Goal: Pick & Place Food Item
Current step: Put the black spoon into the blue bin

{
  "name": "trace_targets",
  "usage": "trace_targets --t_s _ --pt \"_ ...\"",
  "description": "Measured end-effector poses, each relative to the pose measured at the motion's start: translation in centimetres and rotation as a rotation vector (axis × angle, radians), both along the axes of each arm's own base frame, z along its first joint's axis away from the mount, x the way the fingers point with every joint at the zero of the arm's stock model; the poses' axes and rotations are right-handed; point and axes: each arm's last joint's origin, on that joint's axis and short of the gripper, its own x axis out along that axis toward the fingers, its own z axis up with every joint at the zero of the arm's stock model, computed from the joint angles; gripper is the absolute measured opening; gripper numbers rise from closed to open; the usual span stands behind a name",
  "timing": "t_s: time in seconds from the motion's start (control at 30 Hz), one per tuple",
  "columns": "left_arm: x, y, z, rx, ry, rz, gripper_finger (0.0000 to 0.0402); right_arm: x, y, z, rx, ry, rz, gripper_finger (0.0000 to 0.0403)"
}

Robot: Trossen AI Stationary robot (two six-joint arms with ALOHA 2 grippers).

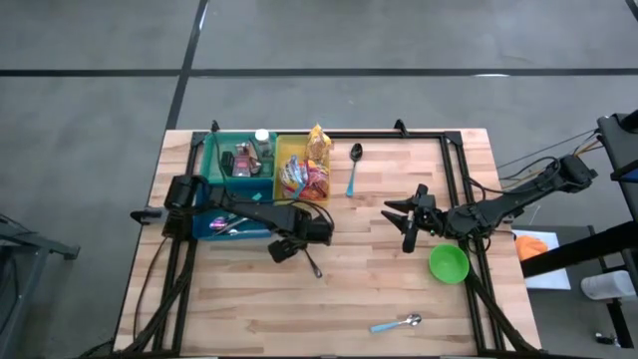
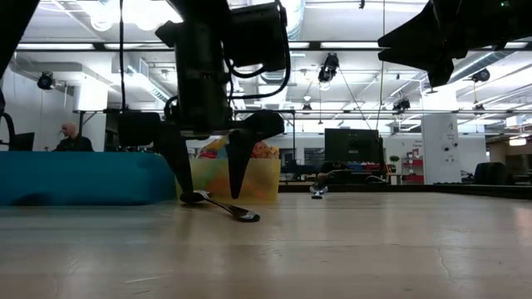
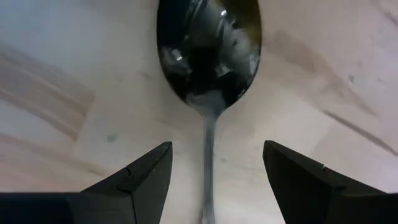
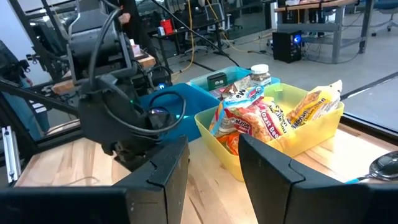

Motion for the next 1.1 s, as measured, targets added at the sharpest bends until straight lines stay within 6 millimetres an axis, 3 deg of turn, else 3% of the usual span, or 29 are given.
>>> trace_targets --t_s 0.57,1.1 --pt "-0.8 0.1 -0.9 -0.004 0.024 -0.003 0.0243 0.0 0.0 0.0 0.0 -0.001 0.0 0.0139" --pt "-1.1 0.3 -1.1 0.001 0.049 -0.021 0.0094 0.0 0.0 0.0 0.0 0.0 0.0 0.0139"
